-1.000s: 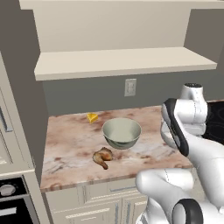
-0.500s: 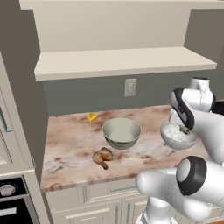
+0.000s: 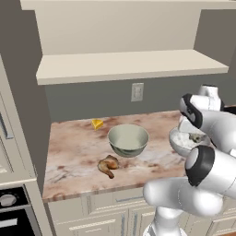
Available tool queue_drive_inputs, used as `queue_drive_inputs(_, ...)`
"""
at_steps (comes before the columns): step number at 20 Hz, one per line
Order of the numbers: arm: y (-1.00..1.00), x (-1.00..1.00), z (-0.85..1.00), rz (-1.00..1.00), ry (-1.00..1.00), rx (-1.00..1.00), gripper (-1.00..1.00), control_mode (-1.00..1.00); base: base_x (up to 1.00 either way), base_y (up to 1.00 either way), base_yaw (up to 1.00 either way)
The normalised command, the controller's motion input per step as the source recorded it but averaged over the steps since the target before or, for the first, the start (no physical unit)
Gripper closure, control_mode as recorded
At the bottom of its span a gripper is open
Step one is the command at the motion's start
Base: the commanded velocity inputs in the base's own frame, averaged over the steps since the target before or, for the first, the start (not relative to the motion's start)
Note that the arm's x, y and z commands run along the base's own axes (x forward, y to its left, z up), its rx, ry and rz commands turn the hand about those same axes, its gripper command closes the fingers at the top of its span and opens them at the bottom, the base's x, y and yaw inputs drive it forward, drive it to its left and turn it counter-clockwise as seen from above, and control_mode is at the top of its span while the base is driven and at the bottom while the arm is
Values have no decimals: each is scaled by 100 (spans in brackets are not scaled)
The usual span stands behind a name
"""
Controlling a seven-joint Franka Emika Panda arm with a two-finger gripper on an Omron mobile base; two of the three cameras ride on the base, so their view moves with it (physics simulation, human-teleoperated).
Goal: Pick both bowls and place them on the counter. Then place the egg in one bowl and place the chicken drumstick in the other bowl.
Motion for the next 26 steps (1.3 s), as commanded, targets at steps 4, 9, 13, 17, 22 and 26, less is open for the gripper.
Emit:
queue_drive_inputs(4, -10, 22, -23, 0, 2, 0, 100, -100, 0, 0, 0)
queue_drive_inputs(9, -13, 13, -23, 0, 0, 0, 100, -100, 0, 0, 0)
queue_drive_inputs(13, -9, 13, -29, 0, 0, 0, 100, -100, 0, 0, 0)
queue_drive_inputs(17, -3, 14, -26, 0, 0, 0, 100, -100, 0, 0, 0)
queue_drive_inputs(22, 0, 7, -22, 0, 0, 1, 100, -100, 0, 0, 0)
queue_drive_inputs(26, 0, 2, -22, 0, 0, 2, 100, -100, 0, 0, 0)
